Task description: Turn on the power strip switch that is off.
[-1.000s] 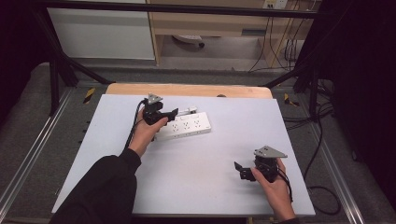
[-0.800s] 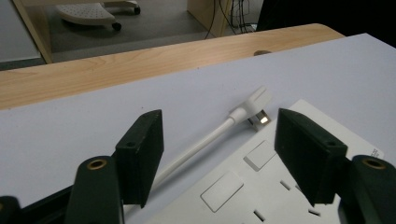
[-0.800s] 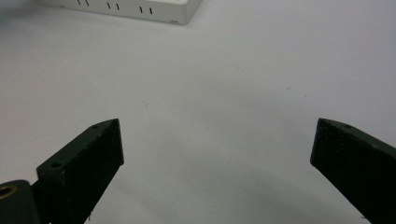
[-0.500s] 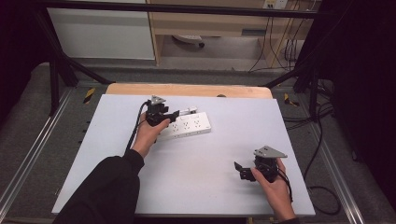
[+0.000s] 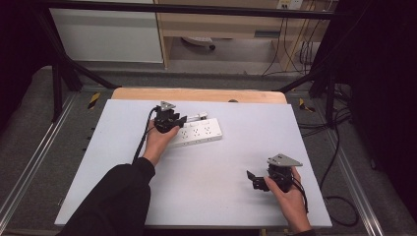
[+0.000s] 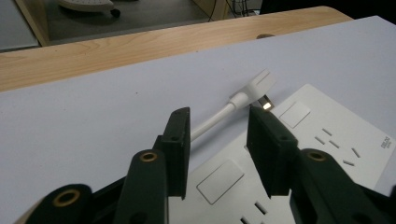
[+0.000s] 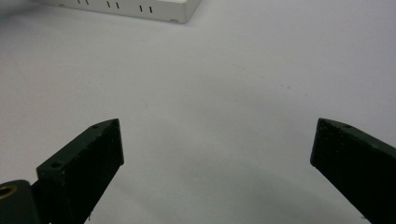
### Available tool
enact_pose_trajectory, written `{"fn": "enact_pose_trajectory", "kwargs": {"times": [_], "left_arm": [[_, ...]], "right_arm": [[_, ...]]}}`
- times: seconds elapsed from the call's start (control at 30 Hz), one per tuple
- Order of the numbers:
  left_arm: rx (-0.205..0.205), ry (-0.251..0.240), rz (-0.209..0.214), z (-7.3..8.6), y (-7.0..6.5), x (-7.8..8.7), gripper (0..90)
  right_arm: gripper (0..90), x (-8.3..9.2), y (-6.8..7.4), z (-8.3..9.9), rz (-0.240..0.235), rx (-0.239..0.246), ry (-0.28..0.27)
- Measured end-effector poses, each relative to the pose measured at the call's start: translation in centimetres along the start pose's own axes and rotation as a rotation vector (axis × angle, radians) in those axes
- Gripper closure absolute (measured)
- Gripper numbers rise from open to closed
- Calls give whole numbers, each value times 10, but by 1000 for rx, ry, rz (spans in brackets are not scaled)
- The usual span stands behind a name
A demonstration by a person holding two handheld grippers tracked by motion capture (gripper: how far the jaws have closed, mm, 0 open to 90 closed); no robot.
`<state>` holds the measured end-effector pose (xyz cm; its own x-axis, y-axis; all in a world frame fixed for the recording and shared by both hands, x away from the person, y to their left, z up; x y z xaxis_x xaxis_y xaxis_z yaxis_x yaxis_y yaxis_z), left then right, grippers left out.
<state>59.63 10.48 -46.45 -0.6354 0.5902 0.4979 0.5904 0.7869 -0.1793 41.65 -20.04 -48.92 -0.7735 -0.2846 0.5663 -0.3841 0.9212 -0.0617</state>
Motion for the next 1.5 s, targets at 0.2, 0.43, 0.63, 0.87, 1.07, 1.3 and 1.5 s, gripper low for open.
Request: {"fn": "enact_pose_trajectory", "kwargs": {"times": [0.2,0.43,0.63,0.87,1.07,1.3,1.5], "left_arm": [[-9,-2,20,0,-4,-3,682],[-27,11,39,0,-12,-7,748],[-34,22,45,1,-15,-11,808],[-50,46,67,6,-20,-16,886],[-57,46,78,7,-22,-19,900],[-55,51,81,9,-23,-22,900],[-61,57,71,10,-22,-24,900]], "right_arm": [[31,0,0,0,-1,-2,1],[31,0,0,0,-1,-3,1],[31,0,0,0,-2,-3,-1],[31,0,0,0,-3,-2,-1],[31,0,0,0,-4,-2,0],[31,0,0,0,-5,4,3],[31,0,0,1,-4,3,2]]}}
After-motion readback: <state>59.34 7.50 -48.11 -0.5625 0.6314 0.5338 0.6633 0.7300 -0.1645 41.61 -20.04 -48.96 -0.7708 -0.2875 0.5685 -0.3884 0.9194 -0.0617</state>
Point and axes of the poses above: each handheld gripper's, and its own axes: x roughly backward along the jaws, z roughly out of its underside, y roughly to its left, the point moved 8 cm from there along -x, roughly forward along the jaws, and after that the axes turned 9 degrees about z, right-handed, at the moved point
